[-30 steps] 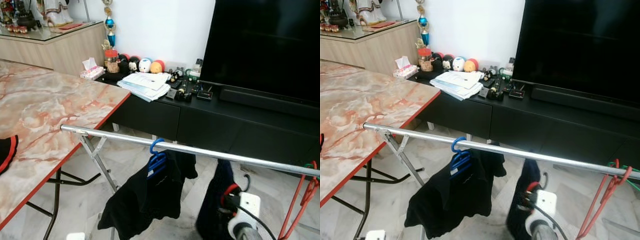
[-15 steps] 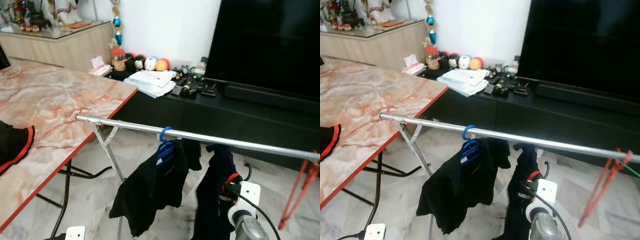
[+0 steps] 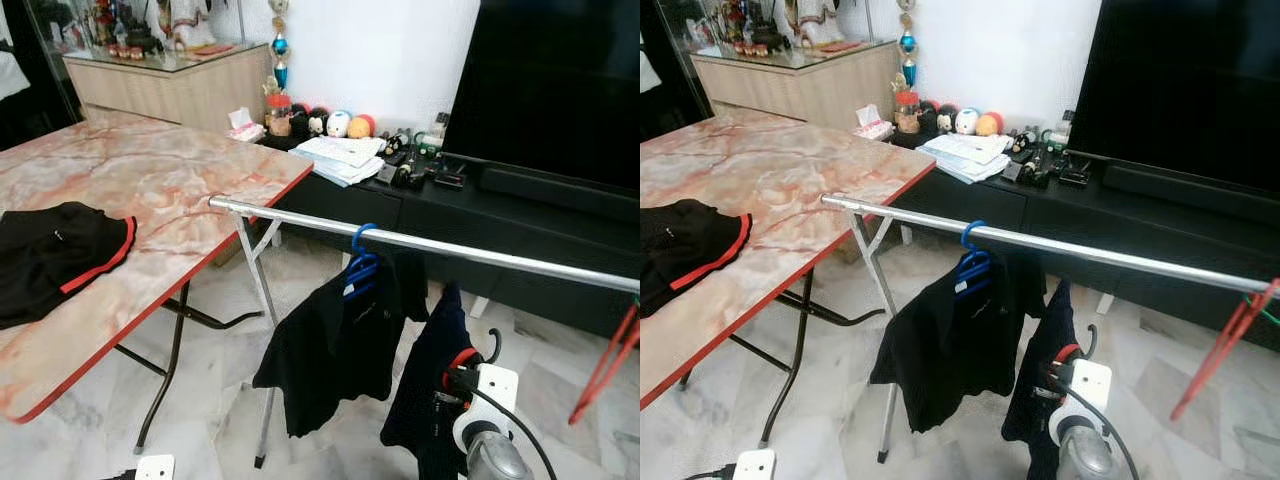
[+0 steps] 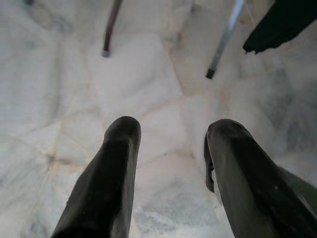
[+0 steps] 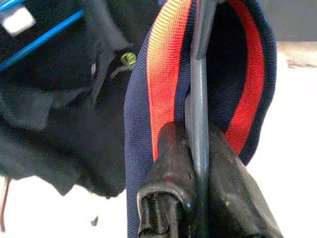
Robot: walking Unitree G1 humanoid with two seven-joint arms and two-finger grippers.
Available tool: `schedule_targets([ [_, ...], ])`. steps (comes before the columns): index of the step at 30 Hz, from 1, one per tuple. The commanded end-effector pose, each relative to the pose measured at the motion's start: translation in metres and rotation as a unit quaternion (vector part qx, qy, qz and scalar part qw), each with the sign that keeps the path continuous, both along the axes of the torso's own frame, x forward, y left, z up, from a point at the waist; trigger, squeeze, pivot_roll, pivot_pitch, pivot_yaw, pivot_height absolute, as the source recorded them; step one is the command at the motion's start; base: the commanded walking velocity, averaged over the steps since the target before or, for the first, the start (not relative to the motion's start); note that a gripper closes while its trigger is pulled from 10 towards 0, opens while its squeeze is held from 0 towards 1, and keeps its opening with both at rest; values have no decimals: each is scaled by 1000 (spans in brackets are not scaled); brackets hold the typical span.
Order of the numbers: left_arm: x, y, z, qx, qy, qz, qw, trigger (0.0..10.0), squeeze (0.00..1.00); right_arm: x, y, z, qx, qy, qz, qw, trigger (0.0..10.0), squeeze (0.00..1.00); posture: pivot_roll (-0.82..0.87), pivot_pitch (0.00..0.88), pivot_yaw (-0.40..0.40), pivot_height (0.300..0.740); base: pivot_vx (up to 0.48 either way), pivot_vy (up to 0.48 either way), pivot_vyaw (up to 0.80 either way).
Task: Hang hanger
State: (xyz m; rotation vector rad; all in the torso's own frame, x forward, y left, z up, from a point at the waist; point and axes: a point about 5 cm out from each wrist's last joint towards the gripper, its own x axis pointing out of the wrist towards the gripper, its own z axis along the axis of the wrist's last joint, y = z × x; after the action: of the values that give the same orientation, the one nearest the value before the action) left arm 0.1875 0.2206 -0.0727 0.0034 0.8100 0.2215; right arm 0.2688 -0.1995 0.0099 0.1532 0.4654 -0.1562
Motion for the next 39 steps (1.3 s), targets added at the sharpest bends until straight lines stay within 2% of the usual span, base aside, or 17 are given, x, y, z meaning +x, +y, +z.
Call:
schedule_targets([
  [1,-9,5,-4,1,17,7,1000,10000,0,3,3,4,-2,-15,3,1000,10000,0,50,0,12,740,-251,0,0],
  [7,-12,4,-6,-1,27,5,1000,10000,0,4,3,6,-1,-19,6,1000,10000,0,55,0,13,740,-249,0,0],
  [16,-11,2,-7,-11,32,11,999,10000,0,8,7,6,0,-19,6,1000,10000,0,55,0,12,740,0,0,0],
  [26,-7,1,-5,-14,29,10,999,10000,0,8,0,5,-5,-12,-8,1000,10000,0,64,0,7,740,0,480,0],
  [31,-7,1,-5,-13,31,7,999,10000,0,8,-5,4,-9,-7,-37,999,10000,0,64,0,12,740,0,460,0],
  [39,-6,2,-4,-10,28,0,1000,10000,0,8,-4,3,-5,-4,-46,999,10000,0,65,0,15,740,0,36,-155],
])
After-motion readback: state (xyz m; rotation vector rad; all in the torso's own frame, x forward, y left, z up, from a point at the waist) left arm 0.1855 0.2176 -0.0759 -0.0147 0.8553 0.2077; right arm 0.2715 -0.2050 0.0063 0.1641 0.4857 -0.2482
